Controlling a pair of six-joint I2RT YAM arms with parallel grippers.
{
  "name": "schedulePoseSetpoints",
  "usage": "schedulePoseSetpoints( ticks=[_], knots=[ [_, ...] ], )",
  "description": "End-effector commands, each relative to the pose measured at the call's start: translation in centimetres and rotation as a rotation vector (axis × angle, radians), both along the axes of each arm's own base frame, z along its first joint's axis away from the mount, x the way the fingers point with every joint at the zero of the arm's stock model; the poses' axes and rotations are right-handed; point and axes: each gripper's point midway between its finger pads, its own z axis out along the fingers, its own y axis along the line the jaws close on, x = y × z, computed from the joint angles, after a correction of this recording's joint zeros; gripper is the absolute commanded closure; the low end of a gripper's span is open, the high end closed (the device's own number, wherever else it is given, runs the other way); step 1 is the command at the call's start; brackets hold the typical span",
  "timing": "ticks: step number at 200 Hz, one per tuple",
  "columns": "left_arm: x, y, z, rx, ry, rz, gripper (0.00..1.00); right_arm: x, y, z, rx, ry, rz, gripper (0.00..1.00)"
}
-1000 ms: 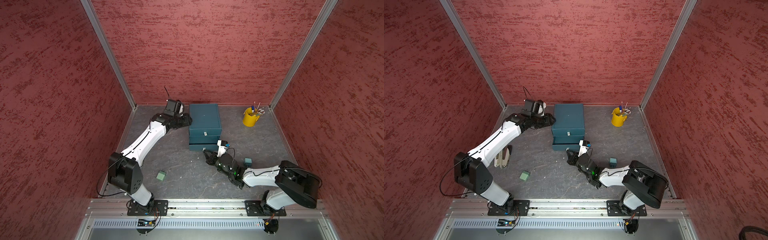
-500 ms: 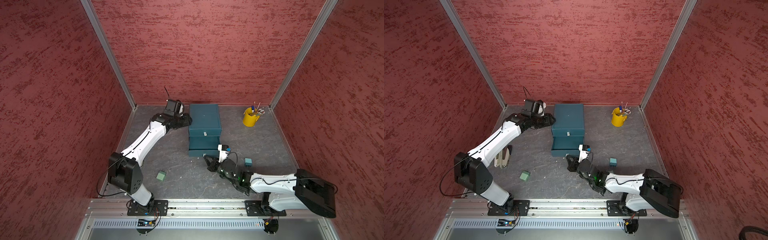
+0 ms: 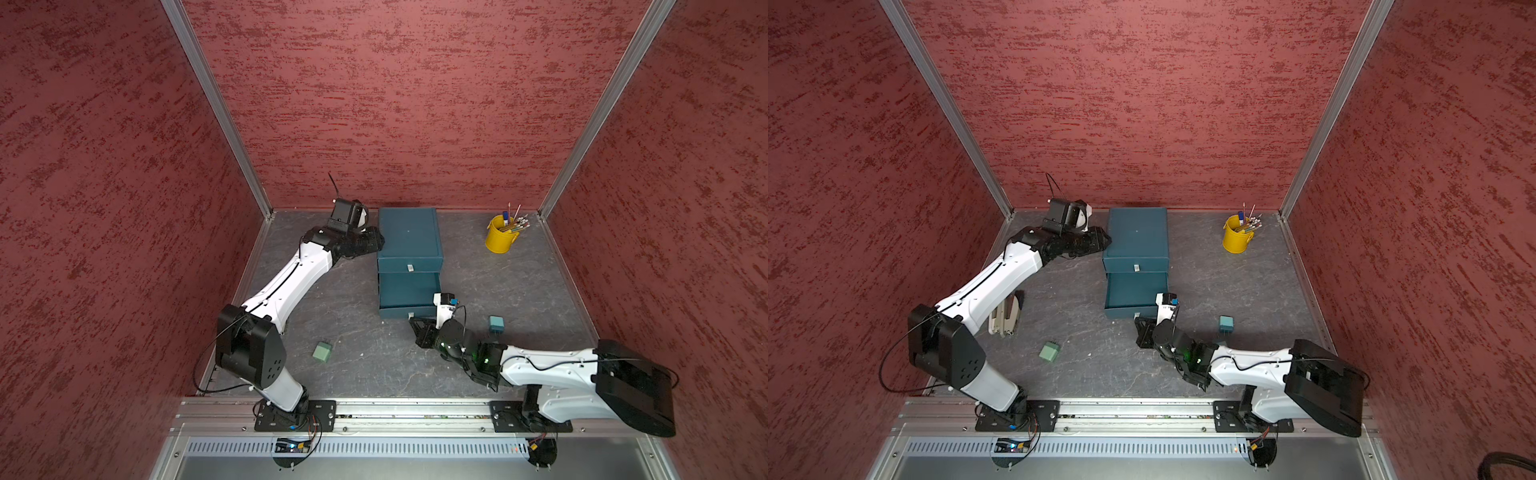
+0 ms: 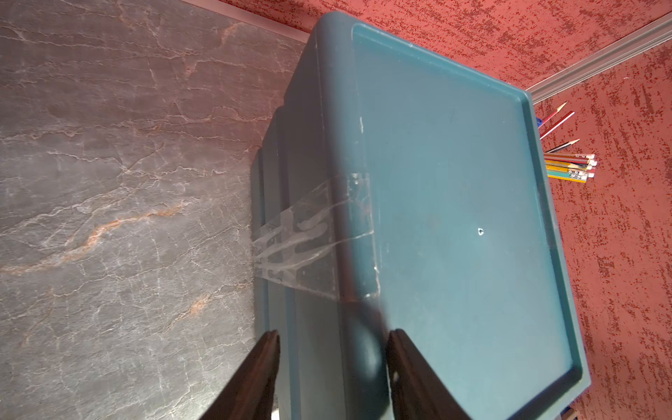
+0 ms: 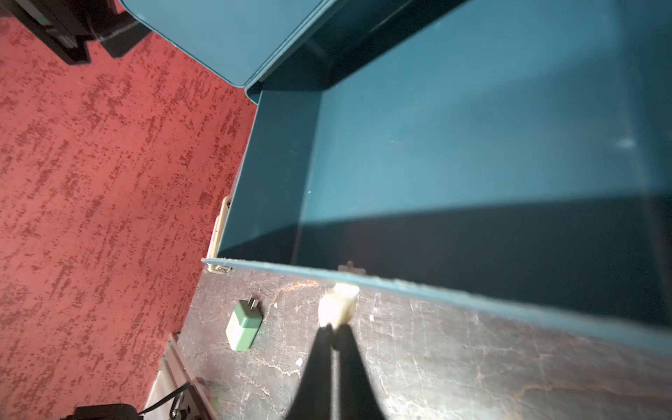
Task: Place the plugs into the drawer by color
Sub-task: Open the drawer in the storage box, then pick up the plug from the center of the board.
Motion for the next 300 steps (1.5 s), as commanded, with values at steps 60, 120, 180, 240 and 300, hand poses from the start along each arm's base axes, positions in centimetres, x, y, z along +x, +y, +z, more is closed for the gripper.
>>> schedulePoseSetpoints(
  ticks=[60, 120, 180, 240, 300],
  knots=[
    [-1.3, -0.1, 3.8, -0.031, -0.049, -0.01, 0.47, -0.2, -8.6, 5.5, -0.47, -0.044, -0.129, 0.29],
    [-2.5, -0.9, 7.6, -0.071, -0.121, -0.024, 0.47, 0.8, -20.6, 6.4, -0.753, 0.245, -0.371, 0.35],
    [-4.9, -1.1, 8.7, -0.051, -0.153, -0.049, 0.45, 3.5, -25.5, 1.1, -0.59, 0.506, -0.477, 0.27],
    [-7.7, -0.5, 7.5, -0.028, -0.129, -0.086, 0.44, 4.1, -27.1, -5.1, -0.518, 0.642, -0.494, 0.32],
    [-8.8, -0.2, 6.4, -0.03, -0.114, -0.088, 0.42, 4.5, -27.2, -8.1, -0.529, 0.693, -0.468, 0.38]
  ],
)
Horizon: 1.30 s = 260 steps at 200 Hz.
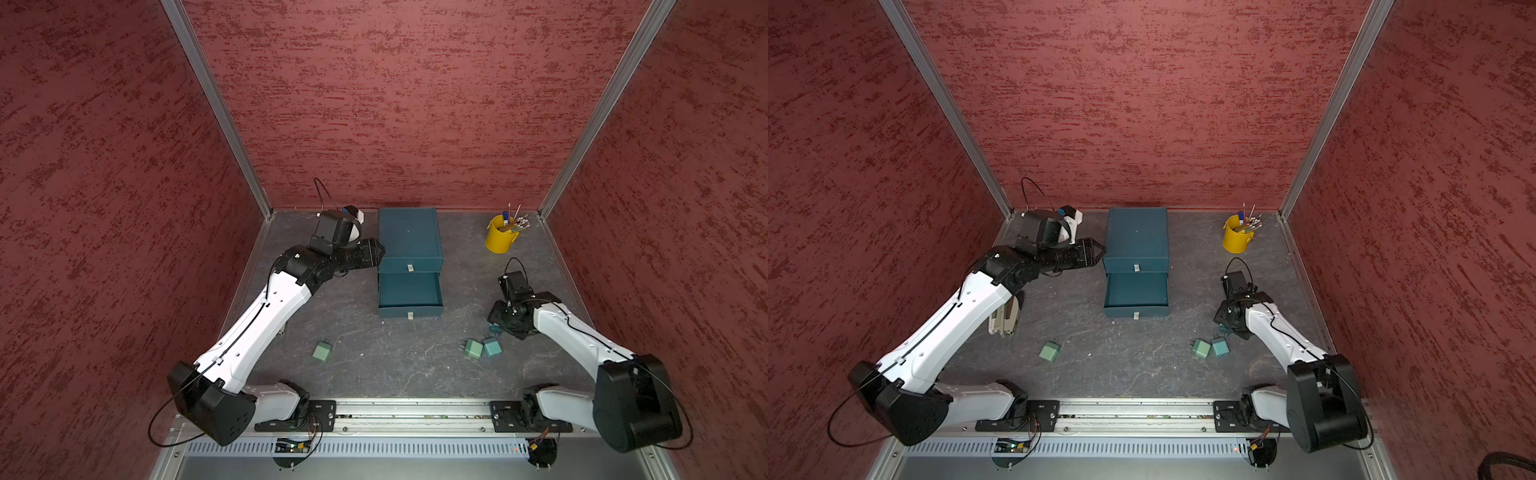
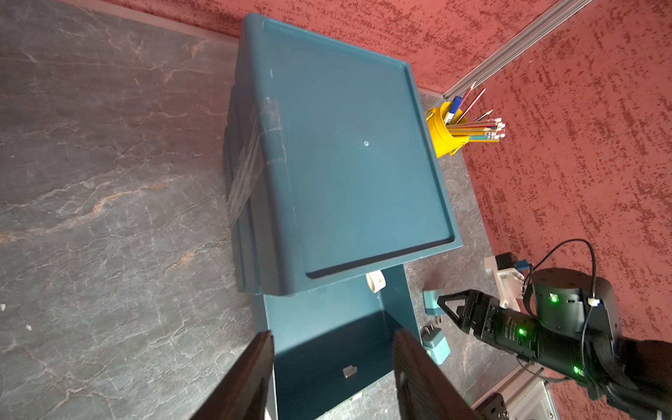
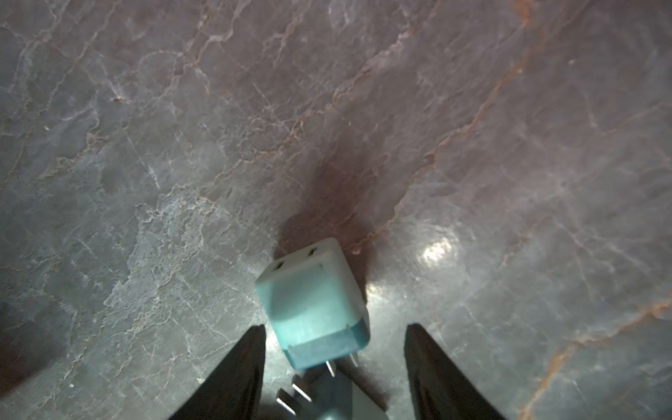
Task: Place the plugs into the drawer by color
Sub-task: Pick up the plug from the center of the board.
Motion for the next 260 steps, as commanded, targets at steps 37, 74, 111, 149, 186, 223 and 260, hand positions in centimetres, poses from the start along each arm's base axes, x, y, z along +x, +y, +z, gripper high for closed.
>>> schedulePoseSetpoints(
  ticks=[37, 74, 111, 149, 186, 223, 260],
  knots=[
    [-0.4, -0.2, 0.2, 0.002, -0.014, -0.017, 0.41, 1.8, 0.4, -0.8, 0.013, -0.027, 0.029, 0.43],
    [-0.5, -0.2, 0.1, 0.001, -0.01, -0.016, 0.41, 1.8, 0.6, -1.3, 0.022, -0.008, 0.035, 0.46],
    [-0.6, -0.2, -0.2, 0.0, -0.003, -0.015, 0.41, 1.6, 0.7, -1.7, 0.031, 0.003, 0.032, 0.51],
    [-0.7, -0.3, -0.3, 0.0, 0.001, -0.017, 0.41, 1.6, 1.0, -2.0, 0.049, 0.013, 0.031, 0.51],
    [-0.7, -0.4, -0.6, 0.002, 0.004, -0.018, 0.41, 1.5, 1.3, -2.2, 0.066, 0.009, 0.019, 0.59],
    [-0.6, -0.3, -1.0, 0.015, 0.005, -0.015, 0.38, 1.7, 0.9, -0.4, 0.042, -0.015, 0.037, 0.78],
    [0.0, 0.0, -0.6, 0.023, -0.022, 0.008, 0.32, 2.2, 1.6, 6.6, -0.011, -0.176, 0.115, 0.83]
  ],
)
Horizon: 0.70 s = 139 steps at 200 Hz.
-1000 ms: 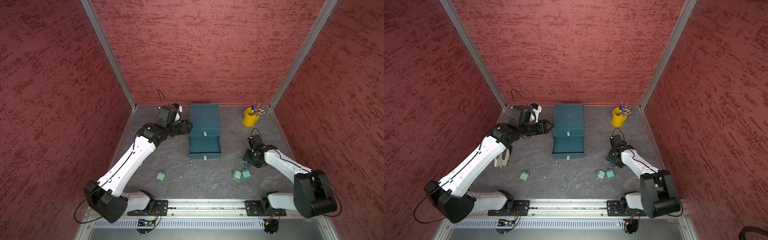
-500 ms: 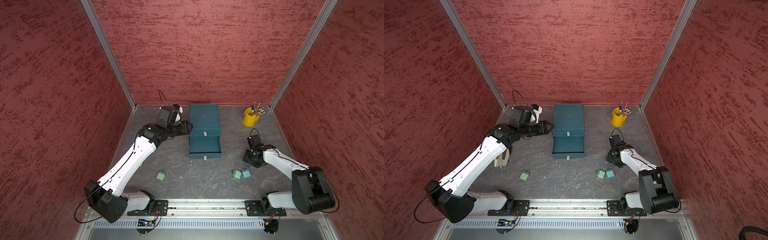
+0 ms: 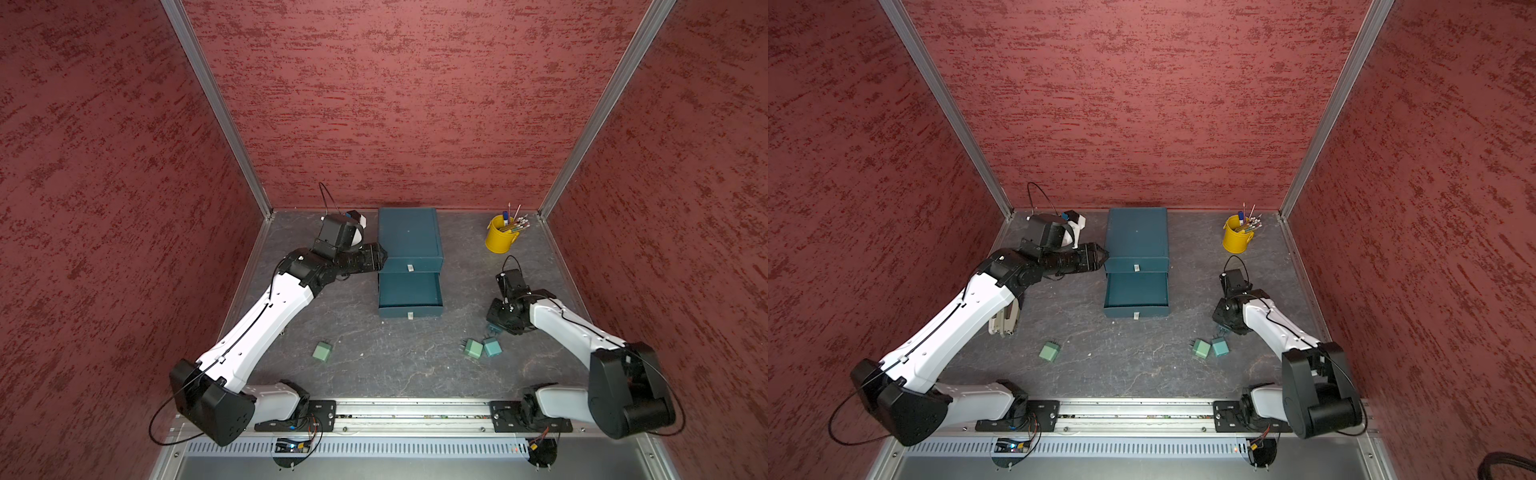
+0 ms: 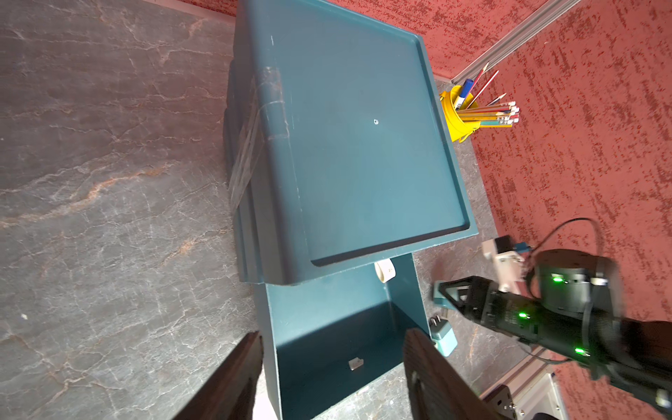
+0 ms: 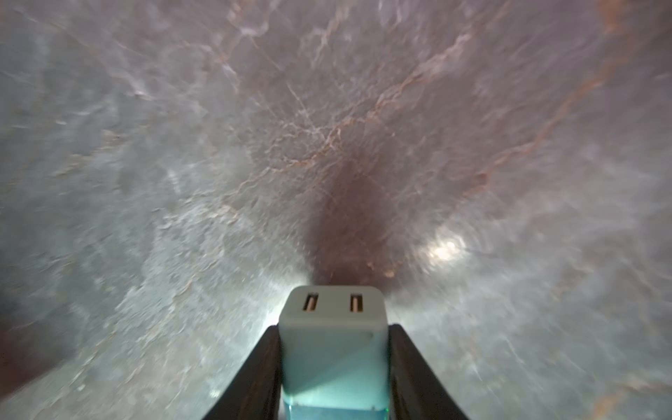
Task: Place the plugs into the drawer by color
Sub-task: Pick up the plug from the center of the board, then place the plug in the drawer.
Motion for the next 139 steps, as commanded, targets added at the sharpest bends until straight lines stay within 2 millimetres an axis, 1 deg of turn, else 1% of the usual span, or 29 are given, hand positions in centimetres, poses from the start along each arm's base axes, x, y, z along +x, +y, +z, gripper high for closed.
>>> schedulePoseSetpoints(
  ticks=[1, 17, 32, 51, 67, 91, 107, 120, 139],
  knots=[
    [0.4, 0.3, 0.6, 0.008, -0.042, 0.018, 0.32, 1.1, 0.6, 6.0, -0.035, -0.151, 0.058, 0.83],
    [0.9, 0.4, 0.8, 0.006, -0.055, 0.026, 0.29, 1.5, 2.3, 9.7, -0.015, -0.258, 0.126, 0.84],
    [1.5, 0.3, 1.1, 0.003, -0.074, 0.033, 0.27, 1.4, 4.6, 12.8, 0.017, -0.349, 0.202, 0.85],
    [2.5, 0.3, 1.1, 0.01, -0.081, 0.034, 0.25, 1.2, 8.1, 16.2, 0.062, -0.453, 0.305, 0.85],
    [3.6, 0.1, 0.2, 0.012, -0.049, 0.029, 0.26, 0.6, 11.7, 18.5, 0.117, -0.532, 0.405, 0.84],
    [4.9, -0.3, -1.8, 0.024, 0.009, 0.023, 0.3, -0.1, 16.1, 20.3, 0.178, -0.599, 0.51, 0.84],
    [5.5, -0.3, -3.3, 0.038, 0.04, 0.03, 0.32, -0.5, 18.7, 20.8, 0.204, -0.623, 0.57, 0.84],
    [5.7, -0.3, -4.2, 0.05, 0.057, 0.03, 0.34, -0.6, 20.2, 20.7, 0.214, -0.623, 0.597, 0.83],
    [5.8, -0.1, -5.1, 0.059, 0.068, 0.033, 0.35, -0.4, 21.7, 19.5, 0.204, -0.594, 0.615, 0.83]
  ],
)
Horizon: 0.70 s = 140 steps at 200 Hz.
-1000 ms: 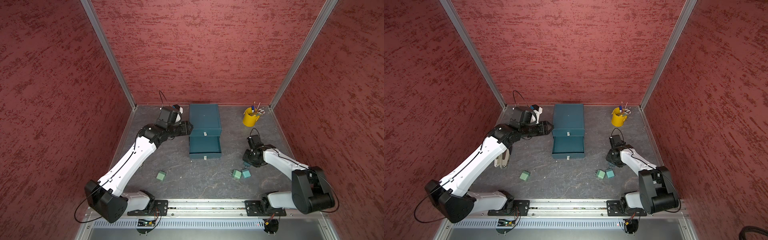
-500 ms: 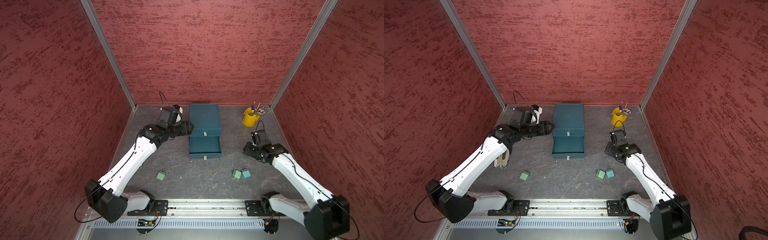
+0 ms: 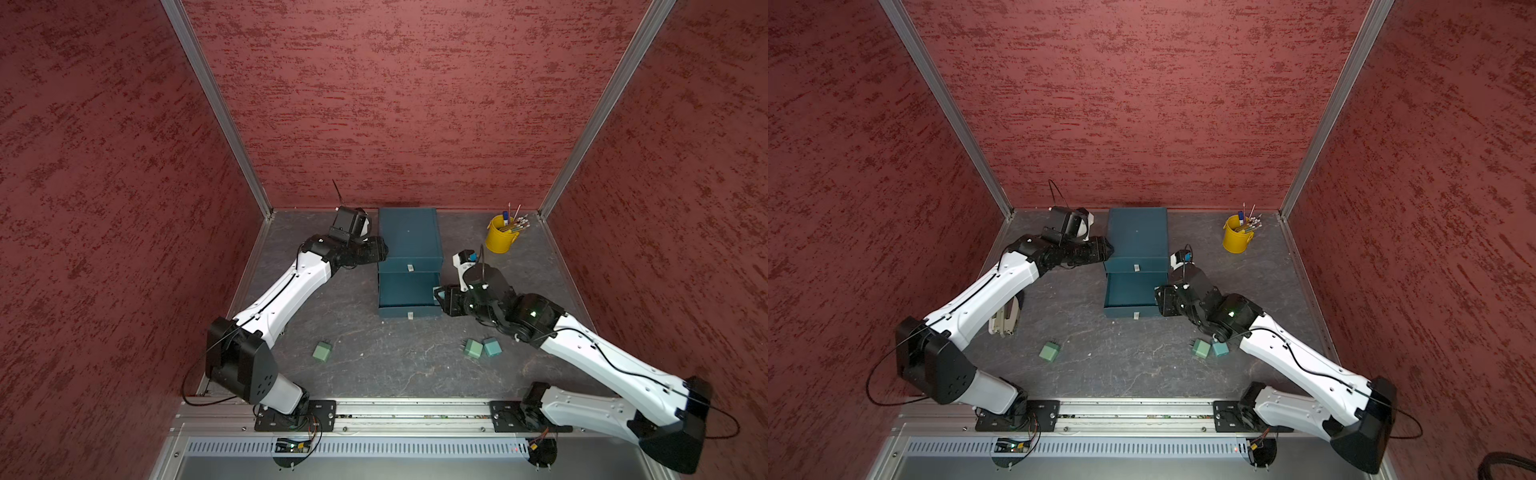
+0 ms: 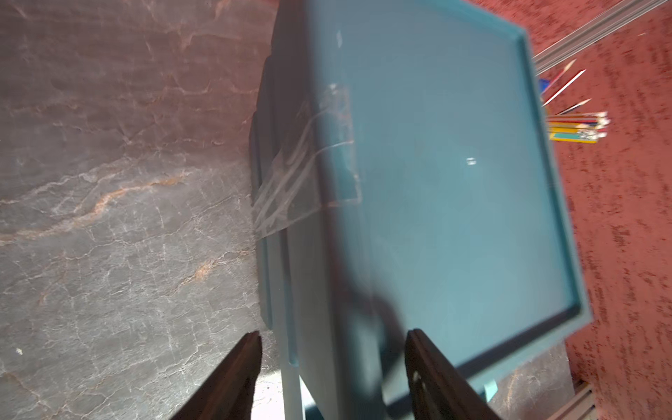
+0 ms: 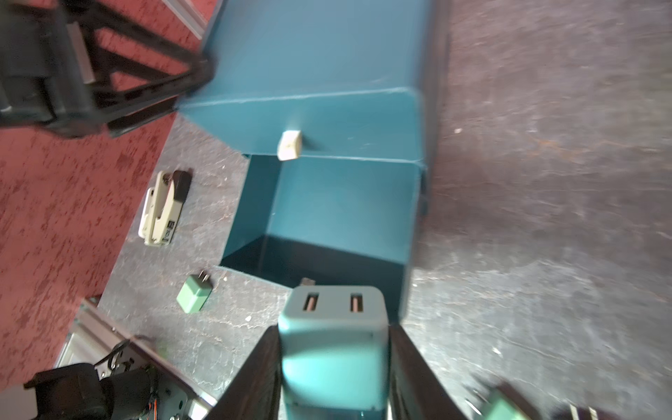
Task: Place the plugs into the drawer by color
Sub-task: Place the plug in the drawer.
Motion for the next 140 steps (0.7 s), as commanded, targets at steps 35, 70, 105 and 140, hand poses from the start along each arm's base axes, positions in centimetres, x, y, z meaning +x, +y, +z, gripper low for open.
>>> schedulePoseSetpoints(
  ticks=[35, 70, 105, 140],
  knots=[
    [0.1, 0.6, -1.2, 0.021, -0.007, -0.014, 0.37, 2.0, 2.6, -1.2, -0.014, -0.018, -0.037, 0.77],
    [-0.2, 1.0, -1.8, 0.02, 0.004, -0.019, 0.37, 2.2, 1.7, -0.9, -0.05, -0.027, -0.075, 0.43],
    [-0.2, 1.0, -1.3, 0.006, -0.01, -0.025, 0.37, 1.9, -0.9, 0.7, -0.108, -0.069, -0.127, 0.18],
    [-0.3, 0.9, -1.1, -0.002, -0.014, -0.03, 0.38, 1.0, -6.6, 0.6, -0.289, -0.052, -0.27, 0.09]
  ],
)
